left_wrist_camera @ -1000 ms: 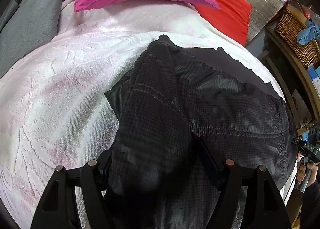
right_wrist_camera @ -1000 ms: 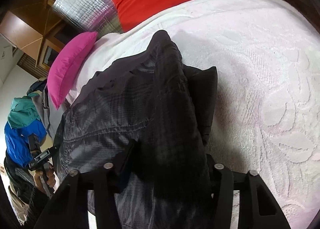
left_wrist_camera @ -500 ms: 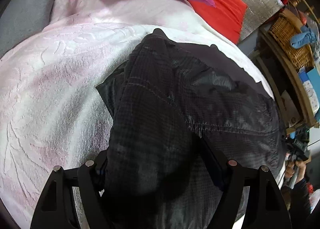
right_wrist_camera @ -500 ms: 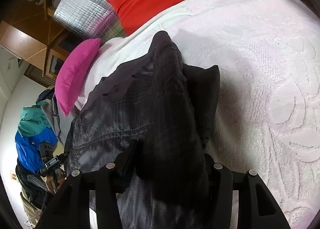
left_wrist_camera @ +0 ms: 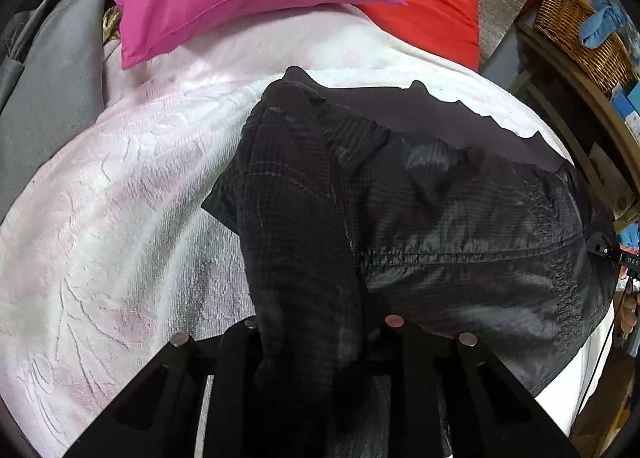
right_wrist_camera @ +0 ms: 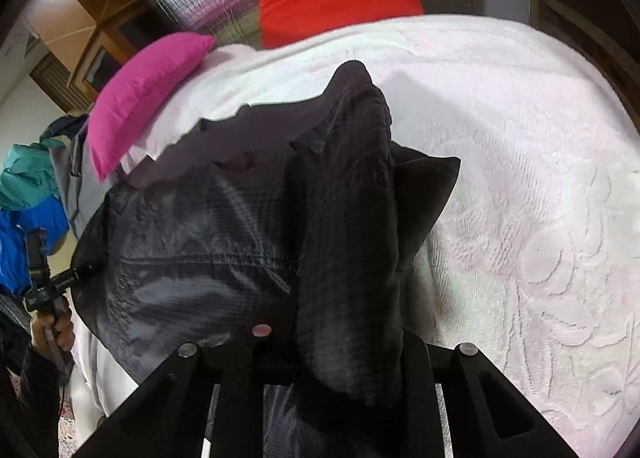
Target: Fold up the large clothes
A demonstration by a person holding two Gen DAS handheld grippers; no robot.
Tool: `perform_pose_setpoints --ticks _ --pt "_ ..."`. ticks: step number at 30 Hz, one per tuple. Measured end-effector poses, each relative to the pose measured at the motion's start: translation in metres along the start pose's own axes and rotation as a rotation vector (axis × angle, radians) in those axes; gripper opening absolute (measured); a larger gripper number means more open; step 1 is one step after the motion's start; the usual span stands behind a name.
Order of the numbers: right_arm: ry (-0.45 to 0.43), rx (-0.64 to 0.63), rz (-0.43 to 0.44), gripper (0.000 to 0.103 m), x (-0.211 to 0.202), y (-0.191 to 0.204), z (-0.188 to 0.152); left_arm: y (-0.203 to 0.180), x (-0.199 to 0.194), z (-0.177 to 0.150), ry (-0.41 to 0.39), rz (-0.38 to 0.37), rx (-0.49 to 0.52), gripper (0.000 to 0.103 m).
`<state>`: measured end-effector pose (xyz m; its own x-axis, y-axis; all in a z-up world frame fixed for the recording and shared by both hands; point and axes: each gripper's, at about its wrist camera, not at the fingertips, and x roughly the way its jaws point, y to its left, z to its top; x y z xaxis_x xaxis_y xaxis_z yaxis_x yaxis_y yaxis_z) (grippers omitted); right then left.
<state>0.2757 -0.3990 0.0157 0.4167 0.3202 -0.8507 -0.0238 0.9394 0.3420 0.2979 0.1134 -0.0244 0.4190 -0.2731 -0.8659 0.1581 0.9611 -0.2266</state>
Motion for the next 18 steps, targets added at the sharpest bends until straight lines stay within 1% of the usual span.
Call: perform_pose_setpoints --ticks 5,7,9,10,11,12,13,16,18 --pt "0.01 0.029 0.029 0.029 0.007 -0.009 0.001 0.007 0.009 0.0 0.01 -0.022 -0.03 0.038" --pt "0.017 0.044 0.051 0.032 0.009 -0.013 0.002 0.009 0.01 0.0 0.007 -0.032 -0.038 0.043" --pt "0.022 0.076 0.085 0.034 0.011 -0.017 0.003 0.015 0.012 -0.001 0.008 -0.065 -0.075 0.045" --pt "0.023 0.087 0.098 0.036 0.011 -0.021 0.002 0.018 0.013 -0.002 0.012 -0.075 -0.092 0.051" --pt "0.024 0.108 0.122 0.036 0.013 -0.026 0.002 0.023 0.015 -0.002 0.022 -0.087 -0.125 0.054" --pt "0.027 0.128 0.143 0.04 0.014 -0.031 0.001 0.027 0.017 -0.001 0.03 -0.099 -0.151 0.059" --pt "0.034 0.153 0.166 0.043 0.016 -0.036 0.001 0.031 0.018 -0.002 0.039 -0.117 -0.179 0.061" --pt "0.041 0.22 0.239 0.043 0.019 -0.049 0.003 0.041 0.02 -0.002 0.061 -0.18 -0.229 0.062" --pt "0.043 0.234 0.259 0.043 0.022 -0.052 0.005 0.046 0.019 0.0 0.068 -0.216 -0.26 0.062"
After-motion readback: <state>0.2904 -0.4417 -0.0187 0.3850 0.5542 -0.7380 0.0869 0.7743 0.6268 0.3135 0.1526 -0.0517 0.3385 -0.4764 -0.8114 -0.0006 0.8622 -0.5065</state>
